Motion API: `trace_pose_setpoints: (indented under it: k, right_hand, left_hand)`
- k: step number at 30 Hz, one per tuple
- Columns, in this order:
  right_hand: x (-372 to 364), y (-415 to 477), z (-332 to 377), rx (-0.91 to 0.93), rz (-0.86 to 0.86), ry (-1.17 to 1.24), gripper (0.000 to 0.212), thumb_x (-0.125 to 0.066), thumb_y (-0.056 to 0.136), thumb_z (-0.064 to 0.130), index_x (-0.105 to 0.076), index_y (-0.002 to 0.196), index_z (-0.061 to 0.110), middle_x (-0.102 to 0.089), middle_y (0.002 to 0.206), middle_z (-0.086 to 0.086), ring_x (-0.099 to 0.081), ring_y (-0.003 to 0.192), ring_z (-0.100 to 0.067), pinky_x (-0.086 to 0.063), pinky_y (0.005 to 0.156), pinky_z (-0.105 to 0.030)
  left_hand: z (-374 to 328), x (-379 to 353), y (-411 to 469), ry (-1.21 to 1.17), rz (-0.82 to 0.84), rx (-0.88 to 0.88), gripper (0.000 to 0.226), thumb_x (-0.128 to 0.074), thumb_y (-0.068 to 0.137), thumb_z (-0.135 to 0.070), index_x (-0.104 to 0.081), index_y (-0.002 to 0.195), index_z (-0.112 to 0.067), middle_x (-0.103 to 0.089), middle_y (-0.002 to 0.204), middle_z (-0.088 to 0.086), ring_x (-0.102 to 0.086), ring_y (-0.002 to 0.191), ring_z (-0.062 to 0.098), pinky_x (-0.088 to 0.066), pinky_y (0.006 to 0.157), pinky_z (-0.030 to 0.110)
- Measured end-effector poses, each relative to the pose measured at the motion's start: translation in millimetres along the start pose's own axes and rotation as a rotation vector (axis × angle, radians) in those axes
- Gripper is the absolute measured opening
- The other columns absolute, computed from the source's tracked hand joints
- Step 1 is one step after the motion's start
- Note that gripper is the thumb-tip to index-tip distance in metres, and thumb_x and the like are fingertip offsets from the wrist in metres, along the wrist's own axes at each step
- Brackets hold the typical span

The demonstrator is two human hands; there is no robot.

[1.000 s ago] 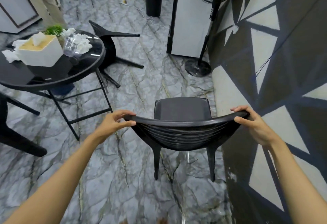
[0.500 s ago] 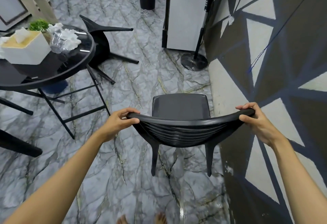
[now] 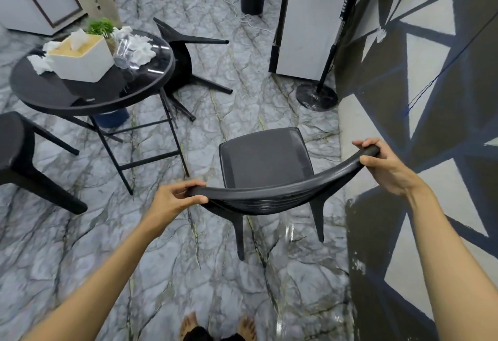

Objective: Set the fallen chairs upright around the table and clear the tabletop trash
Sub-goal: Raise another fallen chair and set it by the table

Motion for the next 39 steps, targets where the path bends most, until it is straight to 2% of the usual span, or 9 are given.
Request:
trace_pose_setpoints:
  k: [8, 12, 16, 21, 27, 30, 32, 37, 39]
  right_hand:
    - [-30.1, 32.2, 18.4, -0.045, 0.103, -0.105, 0.089, -0.092, 0.023, 0.05, -0.052, 0.098, 0.024, -0.054, 0.108, 0.007, -0.055, 0.09, -0.004, -0.047, 0.076, -0.012]
    - [-49.6, 47.6, 21.3, -0.073, 0.144, -0.173, 0.089, -0.092, 0.023, 0.051, -0.05, 0.097, 0.028, -0.052, 0.106, 0.003, -0.055, 0.09, -0.008, -0.046, 0.081, -0.021]
    - [-39.7, 51.8, 18.5, -0.047, 0.095, -0.149, 0.088, -0.091, 0.024, 0.053, -0.05, 0.098, 0.029, -0.052, 0.111, 0.006, -0.055, 0.091, -0.004, -0.046, 0.08, -0.017]
    - [-18.1, 50.6, 7.6, -0.051, 0.026, -0.146, 0.087, -0.091, 0.024, 0.057, -0.052, 0.096, 0.025, -0.051, 0.105, 0.001, -0.054, 0.088, -0.007, -0.048, 0.078, -0.016]
    - [10.0, 17.4, -36.3, -0.083, -0.173, -0.143, 0.075, -0.086, 0.037, 0.059, -0.052, 0.094, 0.025, -0.053, 0.106, -0.001, -0.051, 0.092, -0.005, -0.044, 0.07, -0.005]
    - [-21.6, 13.1, -50.0, -0.039, -0.146, -0.182, 0.068, -0.081, 0.043, 0.064, -0.051, 0.092, 0.026, -0.05, 0.097, 0.002, -0.051, 0.082, -0.003, -0.043, 0.068, -0.01]
    - [-34.1, 9.2, -55.5, 0.005, -0.184, -0.176, 0.07, -0.078, 0.043, 0.07, -0.05, 0.091, 0.027, -0.048, 0.092, 0.006, -0.051, 0.078, 0.002, -0.042, 0.07, -0.011]
    - [-29.9, -12.0, -62.5, -0.014, -0.165, -0.145, 0.039, -0.072, 0.066, 0.037, -0.048, 0.091, 0.018, -0.047, 0.093, 0.003, -0.049, 0.081, -0.004, -0.041, 0.064, -0.005]
    - [-30.7, -14.7, -63.8, -0.025, -0.16, -0.148, 0.042, -0.07, 0.068, 0.034, -0.046, 0.096, 0.012, -0.048, 0.091, 0.004, -0.05, 0.08, -0.002, -0.041, 0.063, -0.005]
  left_hand:
    - [7.0, 9.1, -6.5, -0.062, -0.105, 0.002, 0.021, -0.072, 0.074, -0.006, -0.07, 0.089, -0.021, -0.073, 0.073, -0.022, -0.066, 0.074, -0.007, -0.051, 0.067, 0.006]
    - [9.4, 26.3, 2.0, -0.148, -0.186, 0.016, 0.02, -0.065, 0.082, -0.006, -0.066, 0.1, -0.014, -0.07, 0.084, -0.011, -0.064, 0.081, 0.006, -0.054, 0.069, 0.01]
    - [4.3, 14.5, 8.5, -0.127, -0.183, -0.027, 0.022, -0.064, 0.082, -0.004, -0.064, 0.103, -0.012, -0.07, 0.086, -0.011, -0.066, 0.076, -0.007, -0.053, 0.074, 0.009]
    - [-4.1, 4.1, 23.4, -0.235, -0.287, -0.081, 0.03, -0.065, 0.083, -0.007, -0.062, 0.112, -0.011, -0.064, 0.102, -0.006, -0.064, 0.086, -0.007, -0.052, 0.079, 0.01]
    - [-45.0, -4.2, 81.8, -0.139, -0.126, -0.122, 0.027, -0.065, 0.083, -0.014, -0.063, 0.11, -0.015, -0.063, 0.106, -0.004, -0.062, 0.091, -0.006, -0.049, 0.076, 0.006]
    - [-23.4, 23.3, 79.3, -0.141, -0.101, -0.074, 0.028, -0.06, 0.087, -0.014, -0.06, 0.115, -0.018, -0.06, 0.104, -0.003, -0.058, 0.095, 0.009, -0.051, 0.073, 0.008]
    - [-17.9, 37.0, 77.9, -0.065, -0.061, -0.062, 0.029, -0.059, 0.088, -0.014, -0.059, 0.117, -0.016, -0.059, 0.108, 0.001, -0.058, 0.094, 0.007, -0.049, 0.07, 0.007]
    - [-17.9, 27.0, 70.4, -0.027, 0.028, -0.055, 0.029, -0.063, 0.085, -0.01, -0.062, 0.113, -0.013, -0.061, 0.105, 0.003, -0.063, 0.083, -0.008, -0.051, 0.076, 0.008]
    - [-15.6, 26.2, 65.9, -0.062, 0.011, -0.048, 0.029, -0.062, 0.085, -0.01, -0.061, 0.114, -0.012, -0.06, 0.103, 0.003, -0.063, 0.082, -0.007, -0.051, 0.077, 0.009]
Point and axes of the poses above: each hand's wrist, its own y-axis towards the middle knuckle, its own x-axis out of the back of the hand, z = x × y, the point moved 9 cm from there along y, towards the middle knuckle
